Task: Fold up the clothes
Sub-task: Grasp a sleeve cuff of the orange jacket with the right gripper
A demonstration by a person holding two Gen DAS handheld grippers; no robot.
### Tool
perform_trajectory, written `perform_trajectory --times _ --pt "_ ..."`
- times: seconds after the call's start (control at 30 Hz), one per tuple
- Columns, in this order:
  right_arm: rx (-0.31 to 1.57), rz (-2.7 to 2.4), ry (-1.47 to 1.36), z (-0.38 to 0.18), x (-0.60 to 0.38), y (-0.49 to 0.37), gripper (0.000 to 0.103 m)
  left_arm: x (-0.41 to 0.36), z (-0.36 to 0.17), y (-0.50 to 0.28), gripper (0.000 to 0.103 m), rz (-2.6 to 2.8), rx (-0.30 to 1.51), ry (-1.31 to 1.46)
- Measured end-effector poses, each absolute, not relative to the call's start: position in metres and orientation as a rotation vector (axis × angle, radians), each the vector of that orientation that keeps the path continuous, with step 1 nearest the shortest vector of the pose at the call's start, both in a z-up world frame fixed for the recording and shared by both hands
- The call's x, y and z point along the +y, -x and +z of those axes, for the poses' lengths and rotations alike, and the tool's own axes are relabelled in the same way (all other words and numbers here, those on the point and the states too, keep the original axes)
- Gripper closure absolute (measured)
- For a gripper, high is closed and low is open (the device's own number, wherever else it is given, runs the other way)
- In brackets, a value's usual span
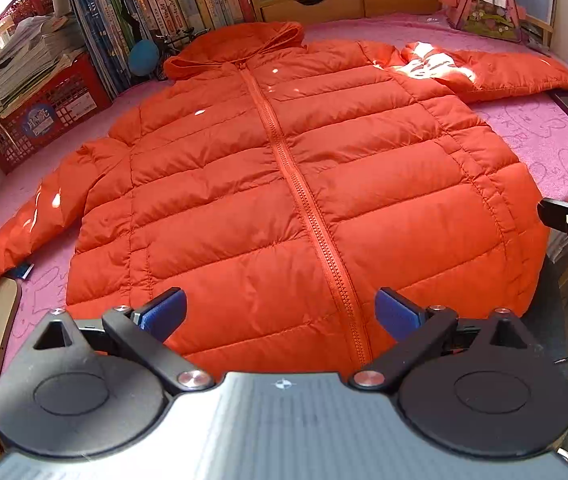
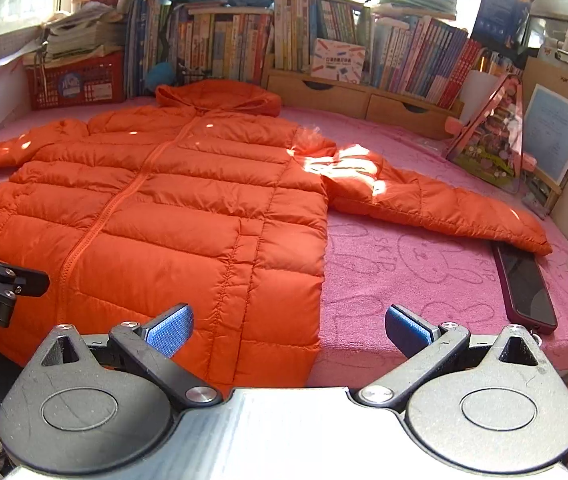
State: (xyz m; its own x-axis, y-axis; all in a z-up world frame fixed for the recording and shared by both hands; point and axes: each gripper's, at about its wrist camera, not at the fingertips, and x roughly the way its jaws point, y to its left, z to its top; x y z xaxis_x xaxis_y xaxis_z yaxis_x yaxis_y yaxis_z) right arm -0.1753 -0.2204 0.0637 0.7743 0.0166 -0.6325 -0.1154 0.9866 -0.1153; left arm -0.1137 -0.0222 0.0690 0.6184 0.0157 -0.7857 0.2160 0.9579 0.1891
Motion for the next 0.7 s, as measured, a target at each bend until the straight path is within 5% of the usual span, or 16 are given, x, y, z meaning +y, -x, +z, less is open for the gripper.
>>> perform_trajectory --times 0.3,0.7 --pt "0.481 -0.165 -0.125 0.073 -0.32 0.104 0.0 -0.039 0.078 0.01 0.0 -0.029 0.785 -0.193" --pt "0.512 -0.354 -0.506 0.039 -0.499 0.011 0.0 -0.074 0.055 -0.073 0.0 -0.052 0.805 -0.167"
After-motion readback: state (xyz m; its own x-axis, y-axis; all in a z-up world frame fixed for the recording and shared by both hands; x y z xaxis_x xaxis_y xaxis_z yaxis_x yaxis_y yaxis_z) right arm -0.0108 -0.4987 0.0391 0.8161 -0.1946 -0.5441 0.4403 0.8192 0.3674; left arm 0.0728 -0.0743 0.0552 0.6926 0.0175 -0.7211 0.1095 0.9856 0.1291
